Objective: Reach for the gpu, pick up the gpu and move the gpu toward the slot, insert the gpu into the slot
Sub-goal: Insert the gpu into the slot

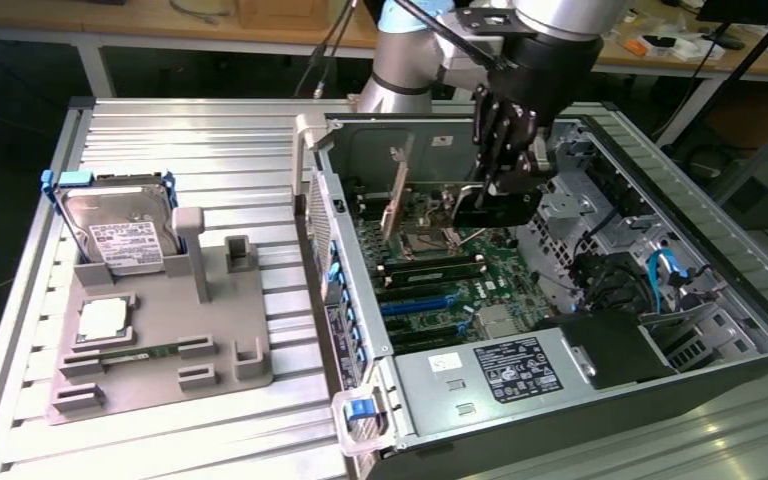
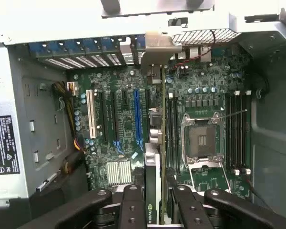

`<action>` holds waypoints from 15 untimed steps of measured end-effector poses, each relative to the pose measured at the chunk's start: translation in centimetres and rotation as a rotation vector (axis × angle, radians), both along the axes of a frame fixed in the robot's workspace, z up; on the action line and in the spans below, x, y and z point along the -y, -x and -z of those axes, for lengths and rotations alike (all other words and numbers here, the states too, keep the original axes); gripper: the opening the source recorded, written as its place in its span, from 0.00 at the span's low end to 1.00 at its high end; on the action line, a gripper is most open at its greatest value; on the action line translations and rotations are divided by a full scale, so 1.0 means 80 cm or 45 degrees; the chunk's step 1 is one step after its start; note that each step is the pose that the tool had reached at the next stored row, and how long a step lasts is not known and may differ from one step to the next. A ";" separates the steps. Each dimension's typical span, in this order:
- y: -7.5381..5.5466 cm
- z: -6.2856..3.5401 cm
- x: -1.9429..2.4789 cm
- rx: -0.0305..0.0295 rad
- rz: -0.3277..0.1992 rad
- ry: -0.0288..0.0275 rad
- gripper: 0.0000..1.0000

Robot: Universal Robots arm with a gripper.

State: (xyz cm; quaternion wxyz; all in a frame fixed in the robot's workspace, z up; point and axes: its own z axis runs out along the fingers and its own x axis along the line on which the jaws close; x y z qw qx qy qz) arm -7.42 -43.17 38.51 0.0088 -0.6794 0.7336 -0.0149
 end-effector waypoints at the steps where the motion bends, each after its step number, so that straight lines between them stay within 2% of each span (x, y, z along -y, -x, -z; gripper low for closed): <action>1: 0.000 0.012 0.0001 -0.0001 0.033 0.0001 0.27; 6: 0.000 0.014 0.0000 0.0004 0.036 0.0008 0.27; 9: 0.000 0.017 0.0001 0.0006 0.036 0.0059 0.27; 15: 0.000 0.027 0.0002 0.0005 0.014 0.0095 0.27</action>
